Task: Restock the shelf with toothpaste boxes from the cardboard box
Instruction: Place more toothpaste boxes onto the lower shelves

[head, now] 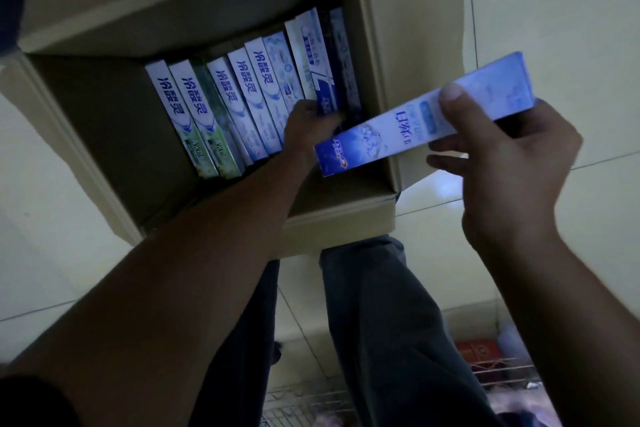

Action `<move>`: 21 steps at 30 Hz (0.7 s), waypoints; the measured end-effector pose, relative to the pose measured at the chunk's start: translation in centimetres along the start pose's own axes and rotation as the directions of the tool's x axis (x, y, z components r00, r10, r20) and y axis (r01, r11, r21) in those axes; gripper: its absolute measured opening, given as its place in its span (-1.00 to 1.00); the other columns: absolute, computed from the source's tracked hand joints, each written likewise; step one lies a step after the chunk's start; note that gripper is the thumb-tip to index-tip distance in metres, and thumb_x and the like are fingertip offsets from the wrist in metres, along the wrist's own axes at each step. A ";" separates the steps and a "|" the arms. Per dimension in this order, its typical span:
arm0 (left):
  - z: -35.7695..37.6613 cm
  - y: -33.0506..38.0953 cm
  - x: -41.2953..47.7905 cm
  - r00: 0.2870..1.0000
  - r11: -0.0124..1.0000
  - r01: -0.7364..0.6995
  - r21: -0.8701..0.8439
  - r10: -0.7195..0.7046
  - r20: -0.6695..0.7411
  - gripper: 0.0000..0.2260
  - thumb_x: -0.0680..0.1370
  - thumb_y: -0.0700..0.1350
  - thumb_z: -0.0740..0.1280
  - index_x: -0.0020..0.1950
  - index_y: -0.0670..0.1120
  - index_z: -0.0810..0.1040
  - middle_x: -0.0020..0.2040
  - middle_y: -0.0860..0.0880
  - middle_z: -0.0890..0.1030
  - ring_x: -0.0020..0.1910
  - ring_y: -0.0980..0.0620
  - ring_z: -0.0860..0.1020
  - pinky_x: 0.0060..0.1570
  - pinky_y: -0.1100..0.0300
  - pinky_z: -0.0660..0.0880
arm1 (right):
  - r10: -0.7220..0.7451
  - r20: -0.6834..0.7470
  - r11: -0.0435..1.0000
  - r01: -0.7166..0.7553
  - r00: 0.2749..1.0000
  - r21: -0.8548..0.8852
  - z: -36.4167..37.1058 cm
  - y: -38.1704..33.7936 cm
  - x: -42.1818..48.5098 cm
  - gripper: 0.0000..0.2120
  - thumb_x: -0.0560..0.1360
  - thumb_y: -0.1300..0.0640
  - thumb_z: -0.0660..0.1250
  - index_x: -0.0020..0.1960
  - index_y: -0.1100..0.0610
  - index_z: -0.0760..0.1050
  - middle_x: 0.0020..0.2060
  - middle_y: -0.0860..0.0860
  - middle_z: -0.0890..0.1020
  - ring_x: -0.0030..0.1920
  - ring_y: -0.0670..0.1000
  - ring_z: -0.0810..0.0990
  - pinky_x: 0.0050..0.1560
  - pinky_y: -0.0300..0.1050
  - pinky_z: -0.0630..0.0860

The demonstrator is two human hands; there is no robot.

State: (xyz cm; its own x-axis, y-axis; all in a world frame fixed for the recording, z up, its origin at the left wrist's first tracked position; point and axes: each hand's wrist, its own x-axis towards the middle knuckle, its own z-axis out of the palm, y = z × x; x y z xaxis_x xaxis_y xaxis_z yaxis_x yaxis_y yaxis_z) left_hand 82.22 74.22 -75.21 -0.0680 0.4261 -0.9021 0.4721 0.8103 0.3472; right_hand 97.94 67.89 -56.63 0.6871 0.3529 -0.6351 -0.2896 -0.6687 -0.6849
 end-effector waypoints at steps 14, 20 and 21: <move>-15.8 2.3 -14.5 0.916 0.918 -0.370 0.140 0.386 -0.108 -0.72 0.25 0.19 0.59 -0.15 0.18 0.60 -0.22 0.20 0.66 -0.22 0.32 0.59 -0.17 0.41 0.50 | 0.042 0.076 0.962 -0.061 0.996 0.265 -1.6 -9.6 -7.2 -0.85 0.49 0.13 0.52 -0.05 0.18 0.59 -0.23 0.12 0.64 -0.29 0.17 0.63 -0.22 0.02 0.64; -28.4 7.9 -30.5 0.799 0.793 -0.559 0.241 0.593 -0.102 -0.67 0.43 -0.03 0.61 0.00 0.37 0.62 0.06 0.10 0.68 0.05 0.15 0.63 0.06 0.29 0.52 | -0.084 0.111 0.927 0.037 0.990 0.373 -2.1 -21.3 -16.6 -0.75 0.48 0.19 0.52 0.06 0.18 0.50 -0.21 0.15 0.64 -0.27 0.17 0.65 -0.27 0.00 0.62; -30.4 9.0 -33.1 0.779 0.783 -0.585 0.210 0.615 -0.123 -0.62 0.44 -0.14 0.61 0.02 0.33 0.63 0.07 0.09 0.69 0.07 0.11 0.64 0.07 0.31 0.53 | -0.113 0.127 0.918 0.055 0.985 0.394 -2.2 -23.4 -18.6 -0.75 0.49 0.19 0.51 0.07 0.18 0.49 -0.20 0.15 0.64 -0.28 0.17 0.64 -0.27 -0.01 0.62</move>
State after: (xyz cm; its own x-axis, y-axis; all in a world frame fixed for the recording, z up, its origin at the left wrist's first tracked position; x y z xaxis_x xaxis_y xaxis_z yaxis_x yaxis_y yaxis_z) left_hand 61.99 79.68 -34.42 0.1290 0.8798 -0.4574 0.5941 0.3008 0.7461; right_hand 93.41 75.57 -27.98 0.6255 0.5063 -0.5936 -0.4905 -0.3365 -0.8038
